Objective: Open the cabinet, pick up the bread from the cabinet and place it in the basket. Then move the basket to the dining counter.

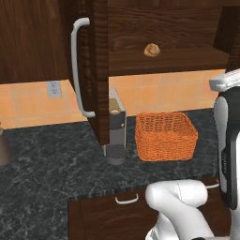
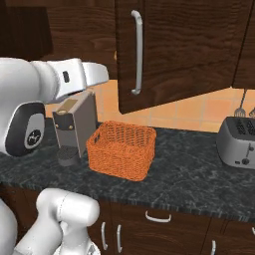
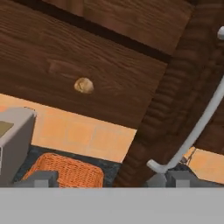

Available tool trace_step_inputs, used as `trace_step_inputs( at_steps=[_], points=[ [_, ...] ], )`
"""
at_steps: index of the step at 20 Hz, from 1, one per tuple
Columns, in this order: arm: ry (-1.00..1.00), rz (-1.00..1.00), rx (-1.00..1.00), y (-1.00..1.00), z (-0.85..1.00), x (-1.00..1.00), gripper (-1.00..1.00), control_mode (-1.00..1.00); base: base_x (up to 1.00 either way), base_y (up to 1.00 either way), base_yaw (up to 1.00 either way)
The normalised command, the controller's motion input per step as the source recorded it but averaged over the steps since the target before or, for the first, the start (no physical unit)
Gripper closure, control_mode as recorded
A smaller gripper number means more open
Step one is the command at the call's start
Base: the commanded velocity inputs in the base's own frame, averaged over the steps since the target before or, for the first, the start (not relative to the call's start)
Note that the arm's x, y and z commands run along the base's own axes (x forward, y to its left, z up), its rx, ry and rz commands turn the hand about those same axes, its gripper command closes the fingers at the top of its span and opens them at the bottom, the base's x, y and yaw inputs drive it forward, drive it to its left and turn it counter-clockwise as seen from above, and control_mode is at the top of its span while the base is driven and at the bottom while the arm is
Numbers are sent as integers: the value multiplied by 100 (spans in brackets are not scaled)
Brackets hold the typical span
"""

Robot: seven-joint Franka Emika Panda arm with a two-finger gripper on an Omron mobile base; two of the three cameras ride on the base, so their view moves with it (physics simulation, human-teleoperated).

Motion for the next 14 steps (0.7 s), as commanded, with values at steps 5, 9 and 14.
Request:
trace_step_inputs(
  at_steps=[5,9,14],
  points=[
    [22,-23,-34,53,-1,91,-100,-100,0,0,0],
    [17,-31,-13,-9,0,100,-100,-100,0,0,0],
    [23,-17,0,-67,-16,100,-100,-100,0,0,0]
  ],
)
